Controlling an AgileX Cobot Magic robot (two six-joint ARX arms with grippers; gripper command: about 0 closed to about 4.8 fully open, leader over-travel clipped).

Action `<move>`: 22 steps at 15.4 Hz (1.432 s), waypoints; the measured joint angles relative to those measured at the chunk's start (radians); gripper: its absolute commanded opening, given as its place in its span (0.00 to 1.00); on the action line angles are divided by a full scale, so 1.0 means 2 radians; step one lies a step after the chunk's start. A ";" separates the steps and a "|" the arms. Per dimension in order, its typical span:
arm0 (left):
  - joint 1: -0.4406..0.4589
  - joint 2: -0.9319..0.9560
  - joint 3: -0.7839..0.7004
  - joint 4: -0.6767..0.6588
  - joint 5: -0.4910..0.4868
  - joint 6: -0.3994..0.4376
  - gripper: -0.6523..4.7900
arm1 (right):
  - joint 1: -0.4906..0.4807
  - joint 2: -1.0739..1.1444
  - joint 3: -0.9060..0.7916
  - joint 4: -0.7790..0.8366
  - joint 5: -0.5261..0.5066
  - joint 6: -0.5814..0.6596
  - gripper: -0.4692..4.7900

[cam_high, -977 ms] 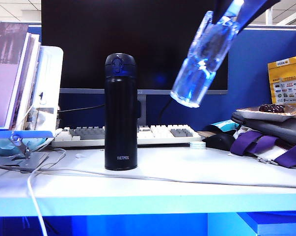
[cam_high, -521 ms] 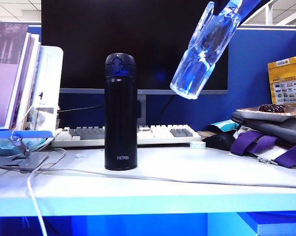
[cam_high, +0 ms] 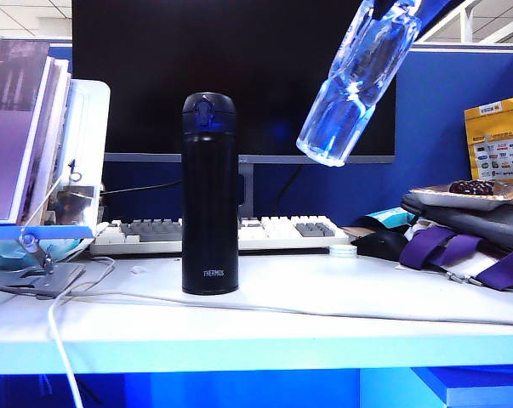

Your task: Pick up the mineral water bottle and place it vertically to the right of the black thermos cup.

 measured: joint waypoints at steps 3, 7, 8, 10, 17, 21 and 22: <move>-0.077 0.184 0.116 -0.004 0.080 0.009 0.18 | 0.000 -0.013 0.000 -0.006 -0.001 0.000 0.09; -0.170 0.291 0.160 -0.002 0.089 0.087 0.18 | 0.000 -0.024 0.000 -0.012 -0.006 -0.001 0.09; -0.179 0.306 0.162 -0.002 0.087 0.096 0.18 | 0.000 -0.027 0.000 -0.016 -0.015 -0.001 0.09; -0.203 0.345 0.165 -0.006 0.081 0.109 0.18 | 0.000 -0.030 0.000 -0.026 -0.045 -0.004 0.09; -0.206 0.373 0.165 -0.004 0.007 0.253 0.18 | 0.000 -0.031 0.000 -0.037 -0.044 -0.010 0.09; -0.207 0.372 0.165 0.089 0.045 0.202 0.18 | 0.000 -0.031 0.000 -0.041 -0.043 -0.010 0.09; -0.207 0.371 0.165 0.091 0.053 0.200 0.18 | 0.000 -0.031 0.000 -0.043 -0.044 -0.010 0.09</move>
